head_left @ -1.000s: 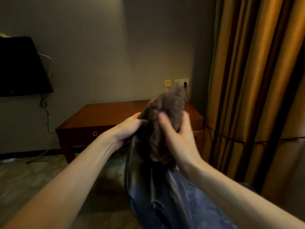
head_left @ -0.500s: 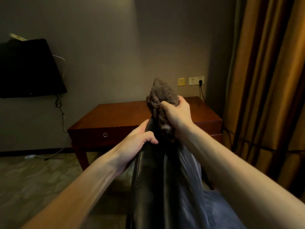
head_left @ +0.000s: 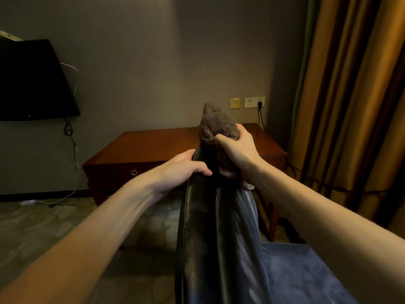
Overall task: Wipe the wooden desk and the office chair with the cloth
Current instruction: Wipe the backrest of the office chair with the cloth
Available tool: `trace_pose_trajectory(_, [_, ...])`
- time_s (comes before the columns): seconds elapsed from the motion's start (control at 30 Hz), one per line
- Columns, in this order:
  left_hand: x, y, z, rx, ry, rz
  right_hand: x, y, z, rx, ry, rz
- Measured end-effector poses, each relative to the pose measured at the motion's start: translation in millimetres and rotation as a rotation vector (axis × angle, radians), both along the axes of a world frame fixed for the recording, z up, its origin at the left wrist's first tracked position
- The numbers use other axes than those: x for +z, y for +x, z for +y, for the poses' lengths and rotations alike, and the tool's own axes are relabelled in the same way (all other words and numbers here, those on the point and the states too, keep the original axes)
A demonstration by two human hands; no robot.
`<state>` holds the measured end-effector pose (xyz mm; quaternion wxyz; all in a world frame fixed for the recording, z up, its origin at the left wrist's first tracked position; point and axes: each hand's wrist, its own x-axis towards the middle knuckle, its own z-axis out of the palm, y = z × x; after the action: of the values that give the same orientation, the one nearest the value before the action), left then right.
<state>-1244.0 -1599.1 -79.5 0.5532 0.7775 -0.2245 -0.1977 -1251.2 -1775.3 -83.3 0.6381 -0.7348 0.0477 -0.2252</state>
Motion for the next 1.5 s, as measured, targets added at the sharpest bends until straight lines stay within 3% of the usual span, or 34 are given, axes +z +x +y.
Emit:
trace_pose_trajectory(0.23, [-11,9,-12,0.017,-0.224,0.11,-3,-63,21,0.088,0.131,-0.01])
trace_pose_trajectory(0.4, [-23,11,-5,0.023,-0.244,0.081,-6,-13,34,0.004,0.321,0.007])
trace_pose_trajectory(0.7, [-28,11,2,-0.03,-0.213,0.067,-1,90,-9,0.073,0.562,0.052])
trace_pose_trajectory(0.9, [-32,14,5,-0.065,-0.184,0.046,-11,134,-30,0.045,0.484,0.141])
trace_pose_trajectory(1.07, [-31,16,3,-0.066,-0.201,0.057,0,112,-36,0.05,-0.077,0.21])
trace_pose_trajectory(1.13, [-30,17,-1,-0.041,-0.227,0.069,3,92,-34,0.057,-0.164,0.216])
trace_pose_trajectory(1.33, [-19,20,-5,-0.005,-0.16,0.061,7,5,-7,0.142,-0.247,0.152])
trace_pose_trajectory(1.5, [-11,2,-8,0.137,-0.051,-0.013,17,-72,1,0.198,-0.125,0.197])
